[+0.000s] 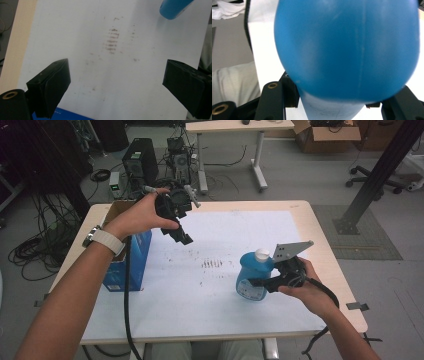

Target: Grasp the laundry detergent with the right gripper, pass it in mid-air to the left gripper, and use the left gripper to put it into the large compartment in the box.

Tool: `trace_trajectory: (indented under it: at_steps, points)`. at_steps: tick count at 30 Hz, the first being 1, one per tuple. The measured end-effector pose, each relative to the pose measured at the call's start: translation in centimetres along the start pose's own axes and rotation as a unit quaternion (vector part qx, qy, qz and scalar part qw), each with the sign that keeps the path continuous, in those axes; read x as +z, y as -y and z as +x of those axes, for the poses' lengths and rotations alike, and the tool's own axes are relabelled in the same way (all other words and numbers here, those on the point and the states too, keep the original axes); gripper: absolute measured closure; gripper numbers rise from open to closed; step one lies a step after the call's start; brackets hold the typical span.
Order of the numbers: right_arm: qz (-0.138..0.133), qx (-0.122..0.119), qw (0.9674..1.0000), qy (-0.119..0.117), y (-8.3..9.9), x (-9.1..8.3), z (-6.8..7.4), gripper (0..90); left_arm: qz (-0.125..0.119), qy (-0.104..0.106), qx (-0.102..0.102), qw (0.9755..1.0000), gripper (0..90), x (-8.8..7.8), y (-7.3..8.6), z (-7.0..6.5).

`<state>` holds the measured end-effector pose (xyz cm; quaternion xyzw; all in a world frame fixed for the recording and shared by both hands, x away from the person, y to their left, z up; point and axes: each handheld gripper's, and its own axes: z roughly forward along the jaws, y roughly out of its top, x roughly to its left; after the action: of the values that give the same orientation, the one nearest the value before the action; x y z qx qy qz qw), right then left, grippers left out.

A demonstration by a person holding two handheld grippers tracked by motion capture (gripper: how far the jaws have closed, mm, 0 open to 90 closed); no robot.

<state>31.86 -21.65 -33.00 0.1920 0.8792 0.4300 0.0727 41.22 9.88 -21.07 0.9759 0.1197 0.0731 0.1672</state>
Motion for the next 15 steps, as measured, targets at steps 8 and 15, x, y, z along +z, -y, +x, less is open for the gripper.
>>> trace_trajectory:
  at_steps: [8,15]
  points:
    - [0.012,-0.021,0.9994,-0.025,-1.7,-0.8,-0.2,43.9,-0.018,0.016,0.017,0.9996,7.4,-1.1,-0.7,-1.3]
    - [0.015,-0.034,0.9983,-0.046,-3.1,-1.1,-0.3,43.8,-0.020,0.028,0.037,0.9987,7.3,-2.1,-1.3,-2.8]
